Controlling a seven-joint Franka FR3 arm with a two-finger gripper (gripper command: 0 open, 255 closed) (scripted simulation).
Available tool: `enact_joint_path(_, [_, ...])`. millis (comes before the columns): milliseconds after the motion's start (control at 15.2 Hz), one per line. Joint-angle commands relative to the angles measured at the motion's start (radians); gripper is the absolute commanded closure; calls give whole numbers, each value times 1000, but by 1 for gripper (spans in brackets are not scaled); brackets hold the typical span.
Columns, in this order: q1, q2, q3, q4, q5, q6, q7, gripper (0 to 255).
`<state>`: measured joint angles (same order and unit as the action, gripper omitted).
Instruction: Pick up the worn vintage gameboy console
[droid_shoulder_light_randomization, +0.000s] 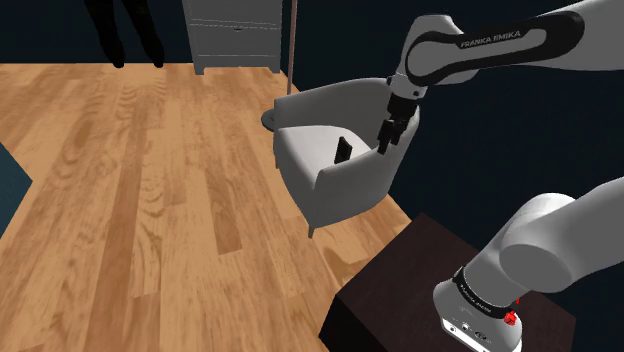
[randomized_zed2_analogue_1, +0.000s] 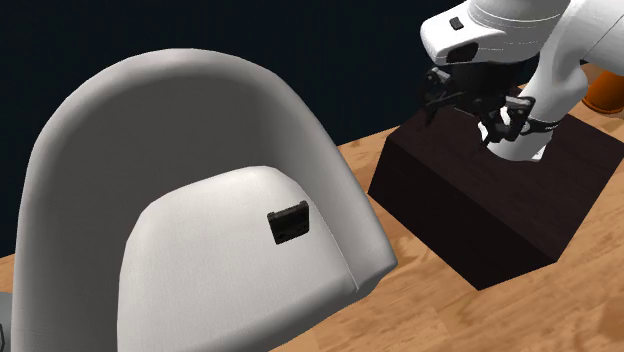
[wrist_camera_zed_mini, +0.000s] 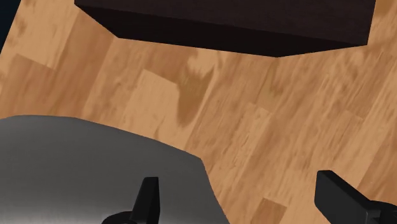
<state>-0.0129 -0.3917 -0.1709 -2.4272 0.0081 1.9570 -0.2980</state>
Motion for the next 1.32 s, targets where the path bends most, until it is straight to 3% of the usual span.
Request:
enact_joint_path(0, [-3,77,-16,34,-3,52,-24,0])
enact_joint_path(660, [-24,449,-68,237,36,251,-138,0])
enact_joint_path(1254, [-79,787,-70,528,103,325,-229,0])
